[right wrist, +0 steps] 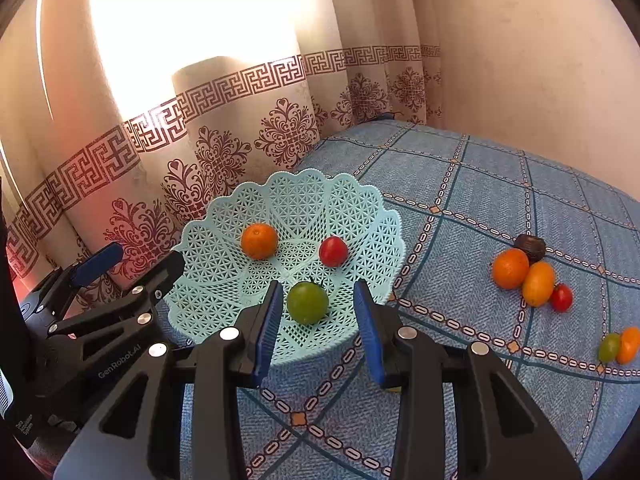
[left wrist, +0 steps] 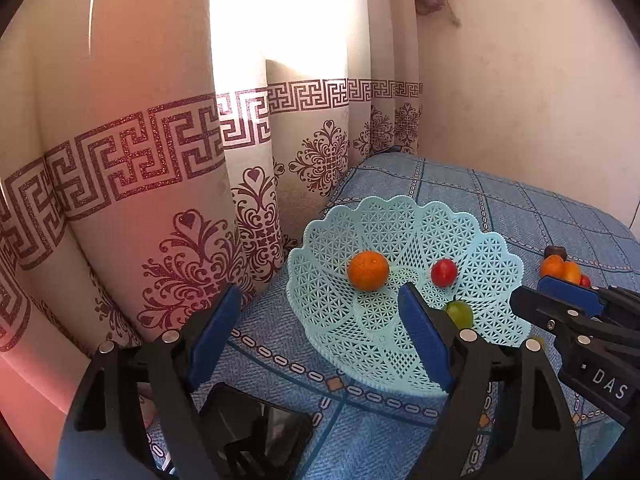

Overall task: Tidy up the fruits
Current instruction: 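Grasp another green tomato from the cover with the right gripper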

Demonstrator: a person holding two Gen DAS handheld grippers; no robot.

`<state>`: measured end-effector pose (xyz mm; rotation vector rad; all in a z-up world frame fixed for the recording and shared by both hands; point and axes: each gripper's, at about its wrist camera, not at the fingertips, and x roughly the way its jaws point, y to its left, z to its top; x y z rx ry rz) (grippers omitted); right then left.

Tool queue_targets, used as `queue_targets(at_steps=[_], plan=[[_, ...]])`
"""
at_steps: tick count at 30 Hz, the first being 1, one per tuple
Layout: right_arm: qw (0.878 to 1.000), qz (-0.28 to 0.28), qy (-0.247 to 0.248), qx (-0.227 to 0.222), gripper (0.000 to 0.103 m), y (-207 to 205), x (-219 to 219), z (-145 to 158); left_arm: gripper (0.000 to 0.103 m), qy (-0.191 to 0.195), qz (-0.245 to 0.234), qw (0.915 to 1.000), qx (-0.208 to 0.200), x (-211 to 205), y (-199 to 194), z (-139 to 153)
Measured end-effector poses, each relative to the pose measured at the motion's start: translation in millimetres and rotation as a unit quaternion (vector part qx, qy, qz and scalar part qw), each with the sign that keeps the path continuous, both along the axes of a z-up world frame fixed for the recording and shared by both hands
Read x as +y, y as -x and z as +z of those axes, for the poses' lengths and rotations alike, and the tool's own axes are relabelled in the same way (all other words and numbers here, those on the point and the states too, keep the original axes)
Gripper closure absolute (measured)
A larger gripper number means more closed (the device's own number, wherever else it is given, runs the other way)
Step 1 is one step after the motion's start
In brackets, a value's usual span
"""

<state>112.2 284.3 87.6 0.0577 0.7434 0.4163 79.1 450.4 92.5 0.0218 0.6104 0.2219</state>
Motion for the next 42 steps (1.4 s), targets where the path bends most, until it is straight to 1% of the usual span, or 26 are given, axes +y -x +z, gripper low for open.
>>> queue_targets(at_steps=[4, 9, 14, 17, 18, 23, 24, 28, 35, 42], plan=[[1.0, -0.01, 0.001, 0.003, 0.066, 7, -12, -4, 0.021, -0.002, 0.005, 1.0, -0.003, 4, 4, 2], [0.999, -0.038, 0.008, 0.036, 0.066, 20, -42, -25, 0.021, 0.009, 0.01, 0.9999, -0.007, 8, 5, 4], [0.997, -0.052, 0.012, 0.061, 0.065, 31, -60, -43, 0.021, 0.008, -0.001, 1.0, -0.001, 3, 3, 1], [0.996, -0.058, 0.01, 0.072, 0.058, 35, -68, -50, 0.021, 0.005, -0.006, 1.0, -0.001, -1, 3, 1], [0.995, -0.06, 0.01, 0.073, 0.054, 37, -70, -51, 0.021, 0.004, -0.007, 1.0, -0.001, -2, 4, 1], [0.995, -0.062, 0.021, 0.075, 0.053, 50, -78, -55, 0.02, 0.006, -0.008, 0.9999, -0.001, -2, 4, 1], [0.995, -0.064, 0.028, 0.072, 0.051, 53, -80, -55, 0.02, 0.006, -0.008, 0.9999, -0.001, -2, 4, 1], [0.993, -0.078, 0.052, 0.064, 0.051, 66, -92, -57, 0.02, 0.006, -0.011, 0.9999, 0.001, -4, 5, 0], [0.991, -0.113, 0.038, 0.063, 0.051, 80, -129, -53, 0.02, 0.004, -0.021, 0.9998, 0.004, -11, 2, -2], [0.989, -0.121, 0.026, 0.078, 0.051, 93, -150, -57, 0.02, 0.001, -0.032, 0.9995, 0.003, -18, -1, -1]])
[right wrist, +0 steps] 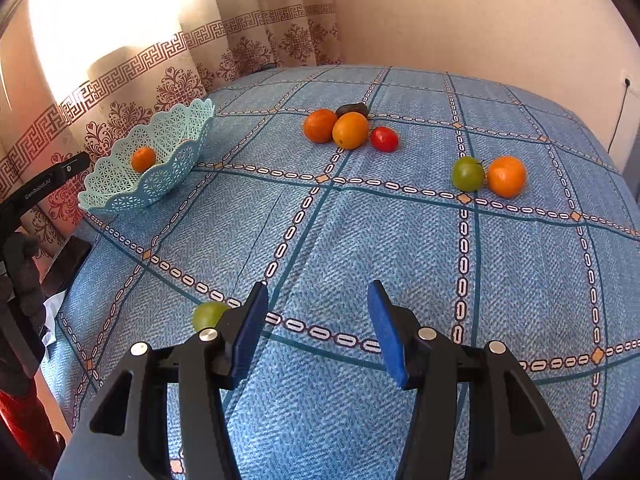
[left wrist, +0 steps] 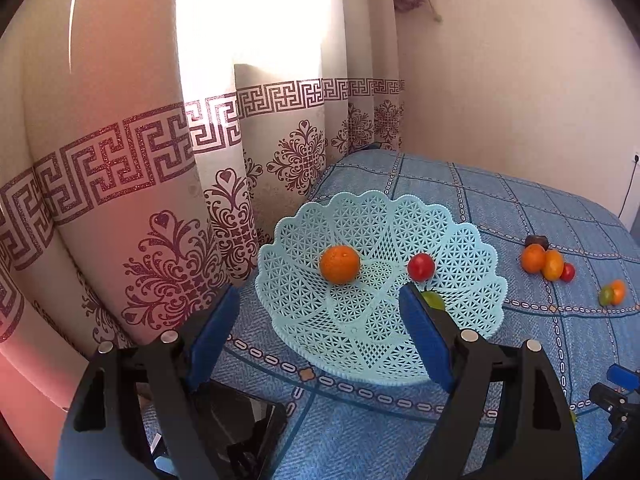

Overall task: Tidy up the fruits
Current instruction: 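Grasp another green tomato from the cover with the right gripper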

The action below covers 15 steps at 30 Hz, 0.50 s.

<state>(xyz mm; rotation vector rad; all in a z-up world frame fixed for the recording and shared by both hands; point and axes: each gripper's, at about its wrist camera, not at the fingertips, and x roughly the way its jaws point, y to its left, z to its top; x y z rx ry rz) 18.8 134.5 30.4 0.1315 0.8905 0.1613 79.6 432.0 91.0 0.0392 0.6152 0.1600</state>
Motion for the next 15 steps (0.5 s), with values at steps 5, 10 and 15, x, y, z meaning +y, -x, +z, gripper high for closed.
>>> queue_targets(at_steps=[5, 10, 15], plan=[[0.999, 0.021, -0.034, 0.009, 0.051, -2, 12, -4, 0.02, -0.001, -0.006, 1.0, 0.0, -7, -1, 0], [0.997, 0.061, -0.043, 0.006, 0.051, 0, 39, -2, 0.02, -0.007, -0.008, 0.9999, -0.005, -9, 4, 3], [0.996, 0.085, -0.034, 0.024, 0.051, 2, 56, -9, 0.02, -0.002, 0.0, 1.0, -0.004, -2, 4, 3]])
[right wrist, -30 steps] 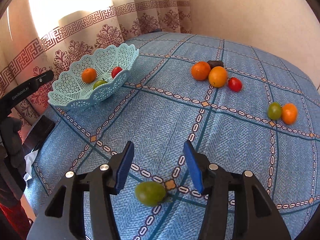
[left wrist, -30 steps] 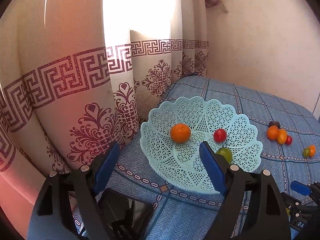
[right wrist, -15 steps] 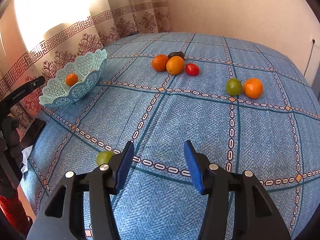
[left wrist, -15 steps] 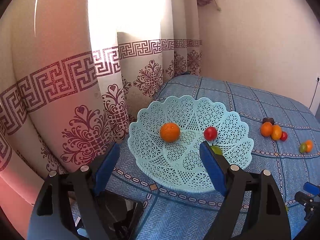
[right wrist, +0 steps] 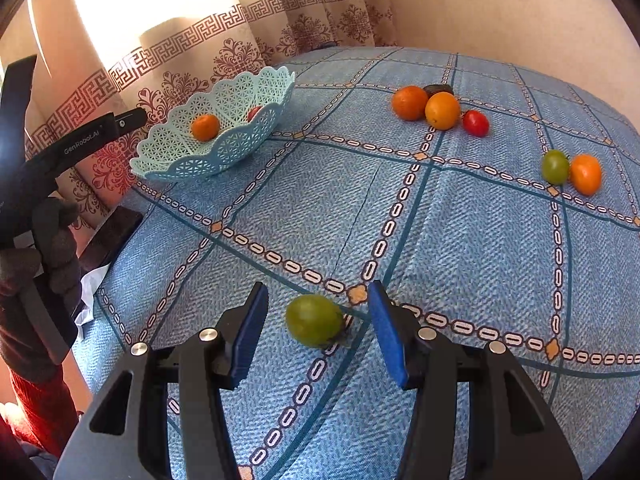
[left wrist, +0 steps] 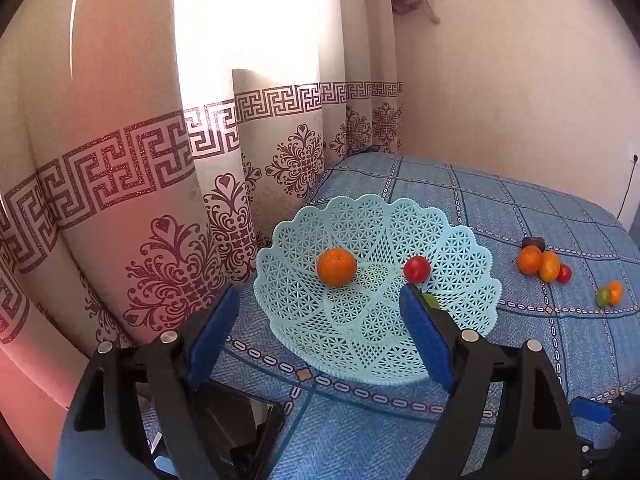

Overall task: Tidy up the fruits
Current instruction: 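Grasp another green tomato from the cover with the right gripper, then lower the green tomato into the basket and open the right gripper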

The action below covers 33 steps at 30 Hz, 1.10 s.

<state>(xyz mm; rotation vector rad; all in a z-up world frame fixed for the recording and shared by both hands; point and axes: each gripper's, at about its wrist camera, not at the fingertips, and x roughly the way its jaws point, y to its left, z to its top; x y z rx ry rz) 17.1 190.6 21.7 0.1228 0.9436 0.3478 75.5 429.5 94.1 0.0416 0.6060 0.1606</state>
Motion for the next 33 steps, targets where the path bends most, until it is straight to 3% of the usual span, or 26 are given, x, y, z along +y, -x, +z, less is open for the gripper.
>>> queue_targets(at_steps=[2, 7, 12, 16, 23, 33], plan=[[1.0, 0.005, 0.004, 0.007, 0.052, 1, 6, -4, 0.02, 0.001, 0.001, 1.0, 0.0, 2, 0, 0], [0.999, 0.016, 0.039, 0.002, 0.075, 5, 18, -6, 0.02, 0.004, 0.003, 1.0, 0.0, 5, 3, -1], [0.999, 0.015, 0.037, -0.009, 0.075, -2, 21, 3, 0.02, 0.008, 0.01, 0.9999, -0.001, 12, 5, -1], [0.999, 0.024, 0.006, -0.044, 0.075, -22, 31, 30, 0.02, 0.011, 0.016, 0.9998, -0.006, 16, 6, 3], [0.992, 0.074, -0.014, -0.1, 0.075, -58, 88, 63, 0.02, 0.013, 0.029, 0.9994, -0.015, 27, 11, 9], [0.989, 0.116, -0.044, -0.078, 0.071, -84, 137, 58, 0.019, 0.024, 0.057, 0.998, -0.018, 48, 13, 13]])
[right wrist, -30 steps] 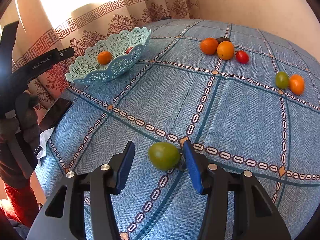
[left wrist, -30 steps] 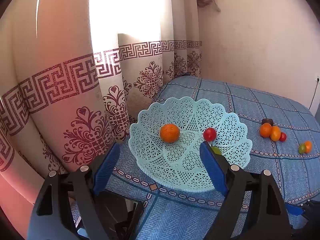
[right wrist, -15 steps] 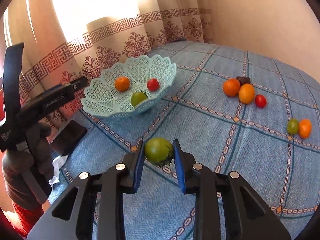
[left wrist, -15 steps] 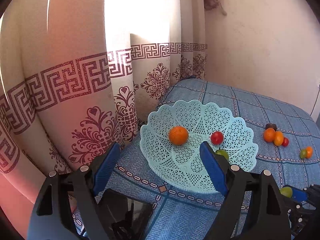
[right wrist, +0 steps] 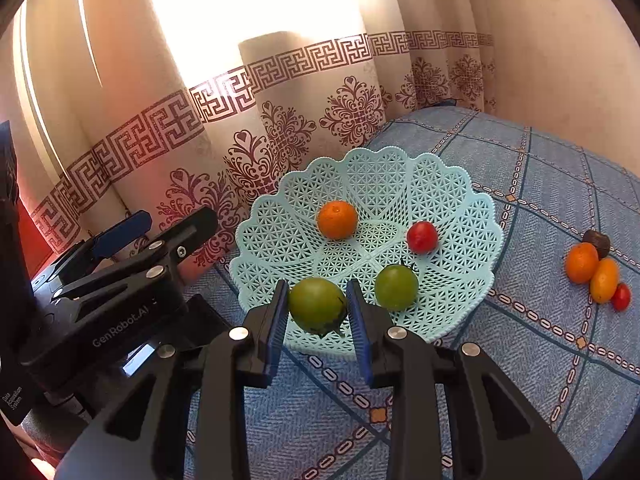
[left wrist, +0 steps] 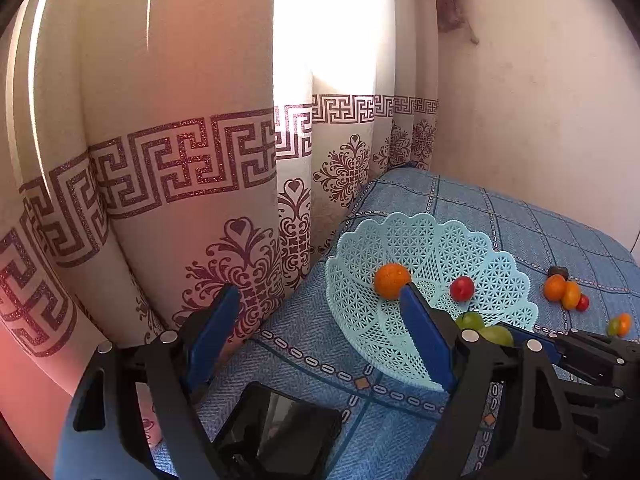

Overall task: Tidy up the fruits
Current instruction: 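Lower the green tomato into the basket and open the right gripper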

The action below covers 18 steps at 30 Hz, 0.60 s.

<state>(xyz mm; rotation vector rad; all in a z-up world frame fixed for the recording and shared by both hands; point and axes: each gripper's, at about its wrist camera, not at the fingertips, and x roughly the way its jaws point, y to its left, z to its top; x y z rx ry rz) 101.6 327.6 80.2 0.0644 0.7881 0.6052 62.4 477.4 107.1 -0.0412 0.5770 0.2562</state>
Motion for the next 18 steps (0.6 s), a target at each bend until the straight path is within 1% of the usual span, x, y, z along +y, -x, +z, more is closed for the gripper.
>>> queue_targets(at_steps=[4, 18], plan=[[1.0, -0.008, -0.003, -0.001, 0.06, 3, -6, -2, 0.019, 0.003, 0.001, 1.0, 0.003, 1, -3, -1], [0.999, -0.053, -0.007, -0.003, 0.06, 16, -43, -7, 0.019, -0.012, -0.025, 0.9995, 0.015, -23, -7, -9]])
